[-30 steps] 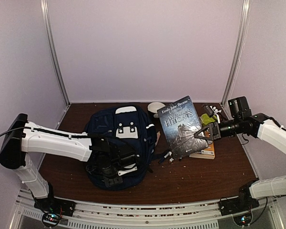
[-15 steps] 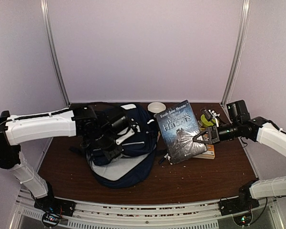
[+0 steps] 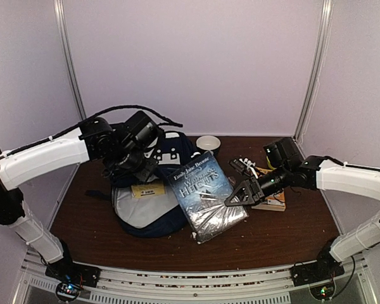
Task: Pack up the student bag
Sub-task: Place the book in the largest pocket of the bag.
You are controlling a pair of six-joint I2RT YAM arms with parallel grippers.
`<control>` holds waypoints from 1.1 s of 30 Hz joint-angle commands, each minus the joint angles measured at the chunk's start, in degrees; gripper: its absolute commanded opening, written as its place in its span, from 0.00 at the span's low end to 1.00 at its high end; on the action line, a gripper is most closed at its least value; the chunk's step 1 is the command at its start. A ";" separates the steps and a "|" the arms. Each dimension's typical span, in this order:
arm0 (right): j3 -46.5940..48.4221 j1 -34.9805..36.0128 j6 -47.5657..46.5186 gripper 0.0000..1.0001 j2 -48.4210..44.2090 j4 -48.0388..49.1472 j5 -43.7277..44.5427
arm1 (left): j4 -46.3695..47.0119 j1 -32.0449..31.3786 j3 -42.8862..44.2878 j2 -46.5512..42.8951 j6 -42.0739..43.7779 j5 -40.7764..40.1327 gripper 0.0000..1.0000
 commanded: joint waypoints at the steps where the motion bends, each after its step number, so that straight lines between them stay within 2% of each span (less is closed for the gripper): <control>1: 1.00 3.68 2.84 0.00 1.13 7.86 -5.99 | 10.62 0.25 0.45 -5.06 -5.06 -0.56 0.00; 9: -0.76 7.21 -0.74 0.00 -1.36 2.23 -3.47 | 12.02 0.25 0.23 -6.49 -4.85 -0.84 0.00; 13: -2.35 11.03 7.42 0.00 2.98 13.47 -3.02 | 13.54 0.25 1.04 -7.43 -6.91 1.53 0.00; 16: 3.97 13.51 10.06 0.00 9.98 16.93 -2.21 | 13.65 0.18 0.65 -8.48 -9.13 2.35 0.00; 18: 7.11 14.52 14.53 0.00 14.42 22.57 -0.80 | 13.82 0.12 -0.15 -9.64 -10.77 2.65 0.00; 21: 9.21 15.85 17.45 0.00 19.01 28.99 5.48 | 17.00 -0.38 -3.33 -12.56 -11.16 3.78 0.00; 26: 11.73 16.13 39.25 0.00 30.03 51.18 5.28 | 17.25 -1.19 -6.18 -17.00 -12.65 3.73 0.00; 29: 15.35 16.18 42.41 0.00 34.45 53.15 5.71 | 18.04 -1.77 -7.97 -19.22 -13.30 4.93 0.00; 33: 17.95 15.41 49.86 0.00 39.73 60.49 6.97 | 18.09 -2.87 -8.35 -19.63 -13.56 4.91 0.00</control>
